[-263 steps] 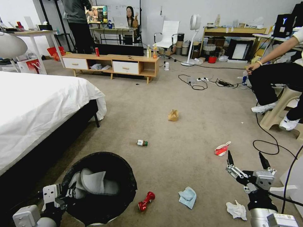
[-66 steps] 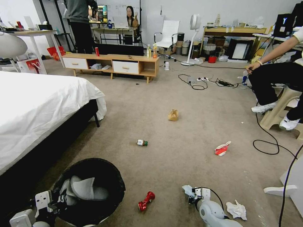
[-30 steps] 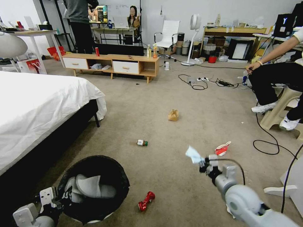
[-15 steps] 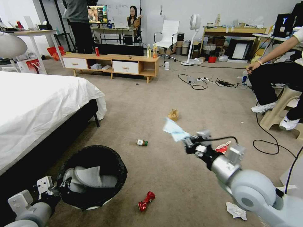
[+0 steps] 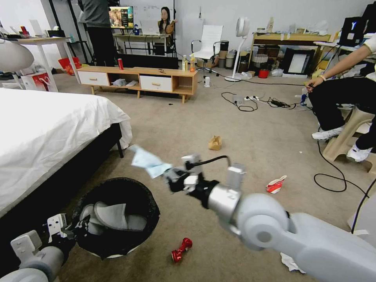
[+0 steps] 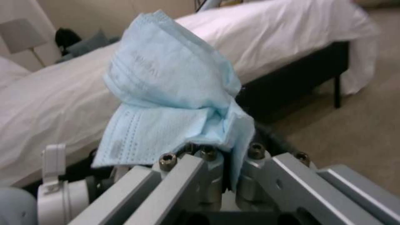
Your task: Pick up the trash bin and place the garbage on the floor into it.
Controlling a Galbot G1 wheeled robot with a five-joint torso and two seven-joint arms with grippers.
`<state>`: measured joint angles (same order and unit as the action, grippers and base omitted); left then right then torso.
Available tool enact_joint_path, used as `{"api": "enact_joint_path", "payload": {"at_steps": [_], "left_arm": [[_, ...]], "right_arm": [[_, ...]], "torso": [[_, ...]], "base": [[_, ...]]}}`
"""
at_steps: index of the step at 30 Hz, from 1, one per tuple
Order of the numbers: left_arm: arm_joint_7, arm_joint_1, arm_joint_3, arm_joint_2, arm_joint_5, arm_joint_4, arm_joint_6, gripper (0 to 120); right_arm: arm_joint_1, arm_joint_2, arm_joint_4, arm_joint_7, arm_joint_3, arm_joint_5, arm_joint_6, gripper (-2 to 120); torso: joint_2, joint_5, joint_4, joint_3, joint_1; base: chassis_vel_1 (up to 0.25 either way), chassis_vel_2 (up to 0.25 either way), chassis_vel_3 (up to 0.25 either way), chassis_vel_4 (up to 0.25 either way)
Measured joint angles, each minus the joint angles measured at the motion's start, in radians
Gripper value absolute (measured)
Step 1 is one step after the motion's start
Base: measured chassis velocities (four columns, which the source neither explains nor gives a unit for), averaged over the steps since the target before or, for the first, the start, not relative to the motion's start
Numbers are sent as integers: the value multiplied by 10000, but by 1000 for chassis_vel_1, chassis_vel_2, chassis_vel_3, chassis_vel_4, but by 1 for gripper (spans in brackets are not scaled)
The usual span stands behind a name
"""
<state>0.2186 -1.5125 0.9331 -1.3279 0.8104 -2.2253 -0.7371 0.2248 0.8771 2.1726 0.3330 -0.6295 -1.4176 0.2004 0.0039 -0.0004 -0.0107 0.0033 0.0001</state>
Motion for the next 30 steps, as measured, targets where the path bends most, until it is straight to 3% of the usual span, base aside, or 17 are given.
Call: {"api": "enact_joint_path", "payload": {"at_steps": [7, 15, 30], "left_arm": [[-34, 68, 0, 0, -28, 42, 5, 7], [-58, 81, 32, -21, -36, -29, 12, 7], [-176, -33, 68, -81, -54, -261, 17, 7]], "right_arm": [[-602, 928, -404, 870, -983, -1083, 775, 0], [-608, 1591, -908, 1421, -1673, -1148, 1214, 0], [-54, 1996, -1718, 1802, -1995, -755, 1629, 0]], "torso": [[0, 2, -1, 0, 0], [0, 3, -1, -1, 0], [0, 4, -1, -2, 0]], "base": [[0, 0, 0, 0], [0, 0, 0, 0], [0, 0, 0, 0]]}}
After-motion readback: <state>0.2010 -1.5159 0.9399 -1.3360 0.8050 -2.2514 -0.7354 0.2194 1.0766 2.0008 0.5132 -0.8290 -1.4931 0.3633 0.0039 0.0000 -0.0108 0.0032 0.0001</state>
